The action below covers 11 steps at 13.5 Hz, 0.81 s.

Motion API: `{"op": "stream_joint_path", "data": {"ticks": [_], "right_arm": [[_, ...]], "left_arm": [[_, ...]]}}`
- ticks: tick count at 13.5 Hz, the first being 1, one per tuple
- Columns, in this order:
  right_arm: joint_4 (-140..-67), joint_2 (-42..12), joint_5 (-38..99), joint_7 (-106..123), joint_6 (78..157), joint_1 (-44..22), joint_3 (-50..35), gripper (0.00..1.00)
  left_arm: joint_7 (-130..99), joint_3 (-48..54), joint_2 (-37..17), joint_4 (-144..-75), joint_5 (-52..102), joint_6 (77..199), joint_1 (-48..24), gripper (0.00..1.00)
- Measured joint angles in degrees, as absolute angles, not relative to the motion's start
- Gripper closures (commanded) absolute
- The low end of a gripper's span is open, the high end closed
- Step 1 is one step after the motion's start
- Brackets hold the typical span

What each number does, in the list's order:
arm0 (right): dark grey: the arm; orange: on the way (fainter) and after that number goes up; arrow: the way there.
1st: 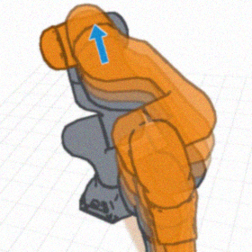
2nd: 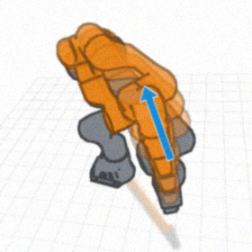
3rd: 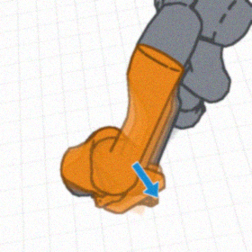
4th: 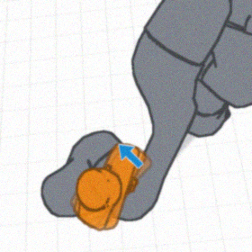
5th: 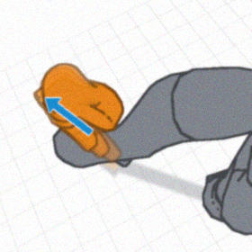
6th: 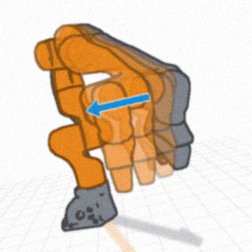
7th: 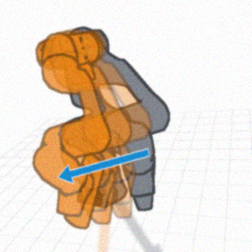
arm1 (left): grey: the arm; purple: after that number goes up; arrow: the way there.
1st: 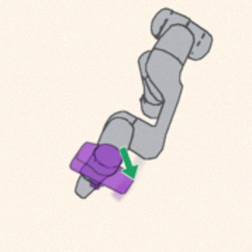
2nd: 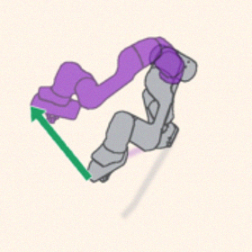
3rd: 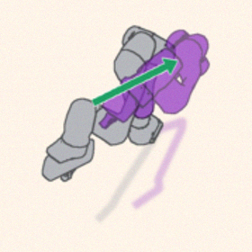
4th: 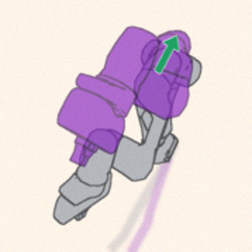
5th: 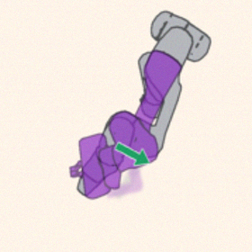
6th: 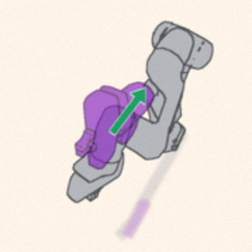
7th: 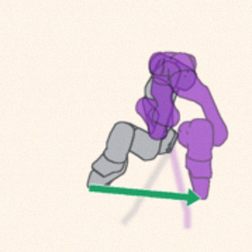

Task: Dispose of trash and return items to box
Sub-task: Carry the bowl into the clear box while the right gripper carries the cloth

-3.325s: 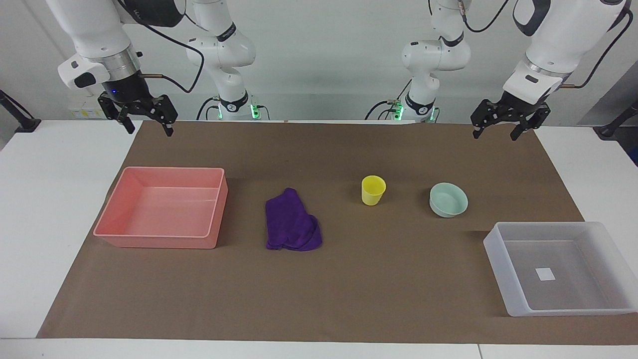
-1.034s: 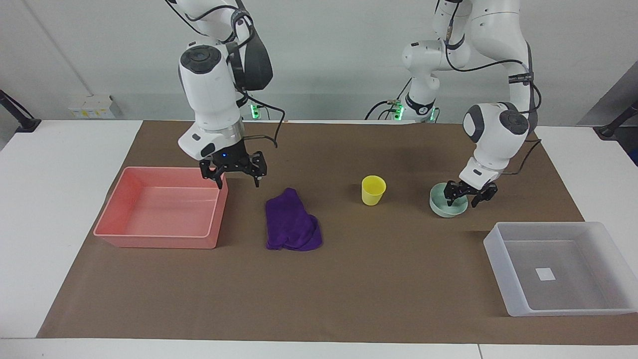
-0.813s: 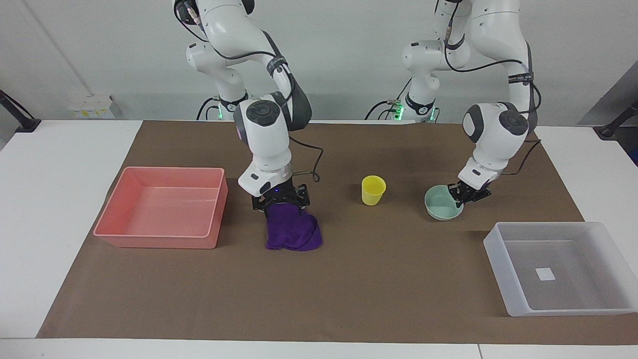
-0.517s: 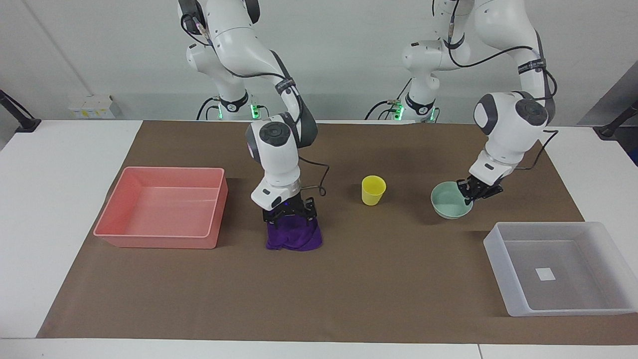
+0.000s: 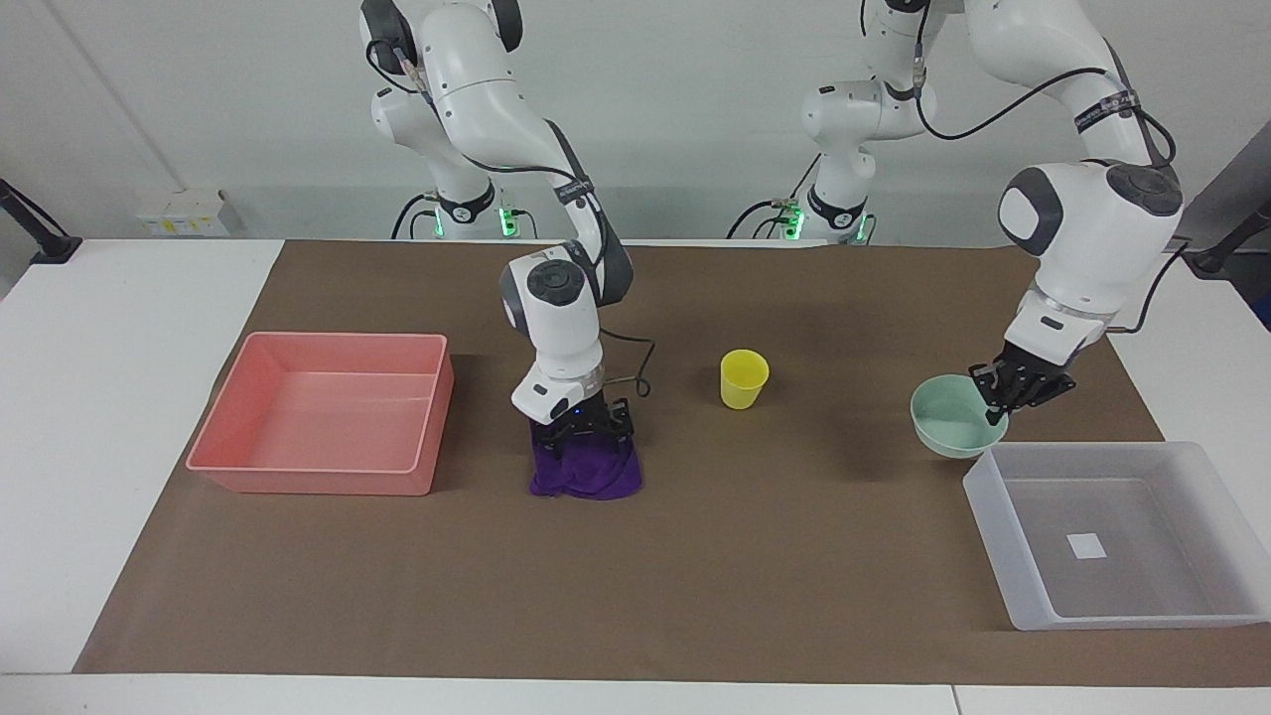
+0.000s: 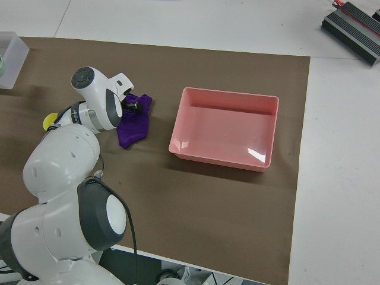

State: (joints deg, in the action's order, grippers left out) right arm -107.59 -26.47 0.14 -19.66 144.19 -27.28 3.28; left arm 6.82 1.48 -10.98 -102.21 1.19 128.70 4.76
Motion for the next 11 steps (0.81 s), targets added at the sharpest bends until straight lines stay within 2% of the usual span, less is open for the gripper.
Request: {"op": "stream_joint_path", "data": {"ticks": [1, 7, 9, 11], "right_arm": [[-107.66, -26.28, 0.12, -19.66, 143.98, -27.25, 3.54, 1.0], [-107.59, -24.51, 0.12, -23.77, 140.08, -27.13, 3.85, 1.0], [-107.34, -22.79, 0.12, -24.24, 137.9, -26.76, 4.32, 1.0], [-107.1, -19.71, 0.14, -24.58, 135.39, -25.4, 4.55, 1.0]], "left_arm": [[6.88, 1.44, -12.96, -99.05, 1.17, 128.7, 5.97, 1.0], [12.26, 1.54, -31.3, -80.02, 0.97, 131.18, 13.15, 1.0], [13.91, 1.58, -35.88, -76.81, 0.97, 133.01, 14.5, 1.0], [14.61, 1.61, -38.2, -75.99, 0.96, 135.1, 15.37, 1.0]]}}
